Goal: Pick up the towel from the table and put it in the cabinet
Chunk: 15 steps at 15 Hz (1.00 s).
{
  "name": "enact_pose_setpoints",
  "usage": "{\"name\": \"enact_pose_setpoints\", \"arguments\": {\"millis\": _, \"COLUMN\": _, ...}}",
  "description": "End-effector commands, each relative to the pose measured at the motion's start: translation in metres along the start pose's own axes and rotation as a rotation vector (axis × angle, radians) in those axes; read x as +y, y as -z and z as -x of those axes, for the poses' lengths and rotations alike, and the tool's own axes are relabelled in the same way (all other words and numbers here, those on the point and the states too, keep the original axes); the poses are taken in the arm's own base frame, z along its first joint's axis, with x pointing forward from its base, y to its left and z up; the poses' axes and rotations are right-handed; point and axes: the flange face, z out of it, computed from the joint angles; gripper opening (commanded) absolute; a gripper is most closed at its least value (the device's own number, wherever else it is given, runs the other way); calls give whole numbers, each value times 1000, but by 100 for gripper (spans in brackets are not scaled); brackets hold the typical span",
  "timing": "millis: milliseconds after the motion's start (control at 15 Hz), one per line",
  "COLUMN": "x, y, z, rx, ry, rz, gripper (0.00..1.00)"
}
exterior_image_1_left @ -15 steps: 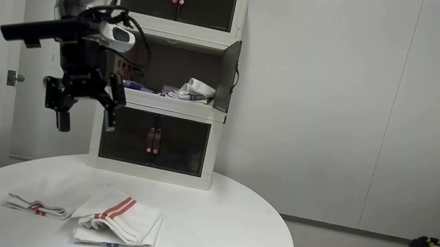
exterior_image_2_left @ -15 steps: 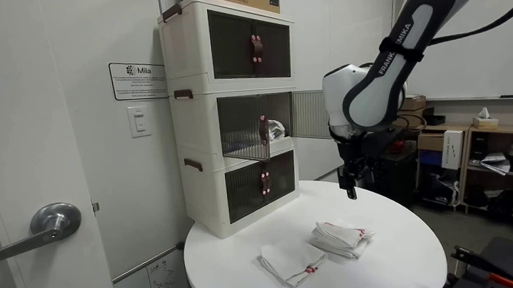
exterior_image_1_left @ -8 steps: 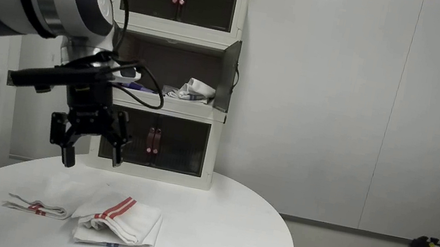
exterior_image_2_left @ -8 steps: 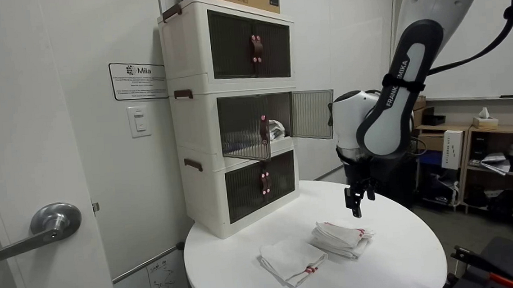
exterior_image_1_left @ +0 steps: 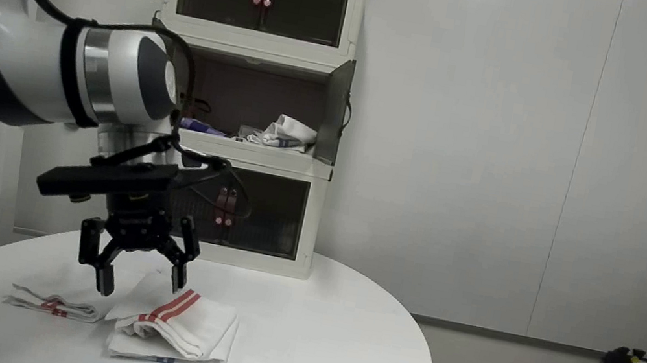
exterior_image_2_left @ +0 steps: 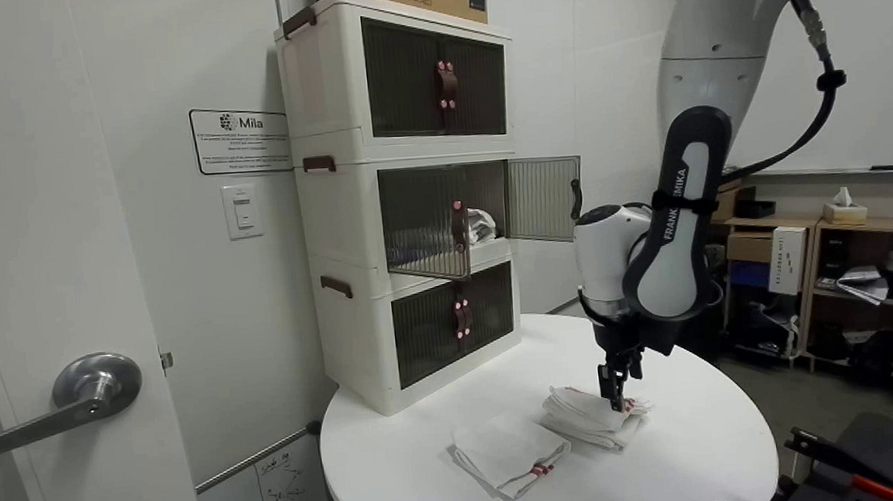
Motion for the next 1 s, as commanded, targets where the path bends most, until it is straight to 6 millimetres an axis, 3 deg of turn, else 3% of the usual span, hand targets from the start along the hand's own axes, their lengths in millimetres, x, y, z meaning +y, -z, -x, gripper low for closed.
{"name": "enact_pose_setpoints", "arguments": {"millis": 0, "x": -9, "y": -20, "z": -21, "rx": 27, "ry": 58, "rz": 0, "gripper": 100}}
{"name": "enact_pose_setpoints", "arguments": {"millis": 267, "x": -21, "y": -29, "z": -41, "rx": 57, "ry": 91, "rz": 16, "gripper": 100}}
{"name": "enact_pose_setpoints", "arguments": {"millis": 333, "x": -24, "y": -31, "z": -46, "rx": 61, "ry": 102, "rz": 21, "gripper": 94}}
{"name": "enact_pose_setpoints", "arguments": {"millis": 600, "x": -34, "y": -39, "z": -59, "rx": 60, "ry": 130, "rz": 37, "gripper": 93}}
{"name": "enact_pose_setpoints", "arguments": {"millis": 667, "x": -35, "y": -41, "z": -62, "rx": 61, "ry": 134, "rz": 40, "gripper": 70}}
{"name": "enact_pose_setpoints", "arguments": {"millis": 733, "x": -35, "y": -43, "z": -63, "rx": 59, "ry": 137, "rz": 43, "gripper": 68}}
{"name": "enact_pose_setpoints", "arguments": {"millis": 933, "x": -36, "y": -48, "z": -64, "rx": 52, "ry": 143, "rz": 53, "gripper": 47}}
